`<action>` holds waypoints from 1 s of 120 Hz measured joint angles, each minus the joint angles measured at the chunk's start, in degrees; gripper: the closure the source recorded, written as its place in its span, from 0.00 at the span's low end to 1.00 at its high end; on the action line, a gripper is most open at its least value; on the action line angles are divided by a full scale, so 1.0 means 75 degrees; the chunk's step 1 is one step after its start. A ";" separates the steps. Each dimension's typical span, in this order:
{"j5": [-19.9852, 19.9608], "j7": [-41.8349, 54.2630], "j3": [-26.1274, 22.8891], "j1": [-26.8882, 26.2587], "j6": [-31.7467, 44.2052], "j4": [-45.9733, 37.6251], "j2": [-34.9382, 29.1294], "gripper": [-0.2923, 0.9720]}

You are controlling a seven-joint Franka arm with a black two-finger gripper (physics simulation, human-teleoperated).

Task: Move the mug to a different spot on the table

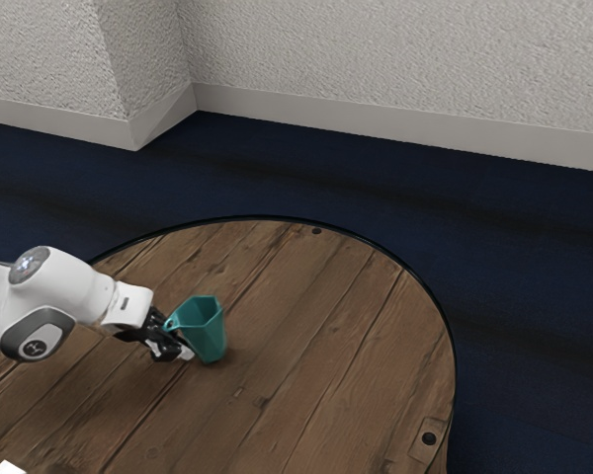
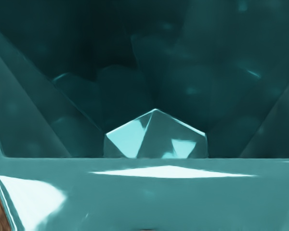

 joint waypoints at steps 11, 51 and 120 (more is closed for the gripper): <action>0.0012 -0.0001 0.0010 -0.0013 -0.0023 0.0004 -0.0044 0.74; 0.0062 -0.0037 0.0081 0.0091 -0.0047 0.0004 -0.0074 0.36; -0.2603 -0.0106 -0.4753 0.5013 -0.3506 0.0243 0.0350 0.24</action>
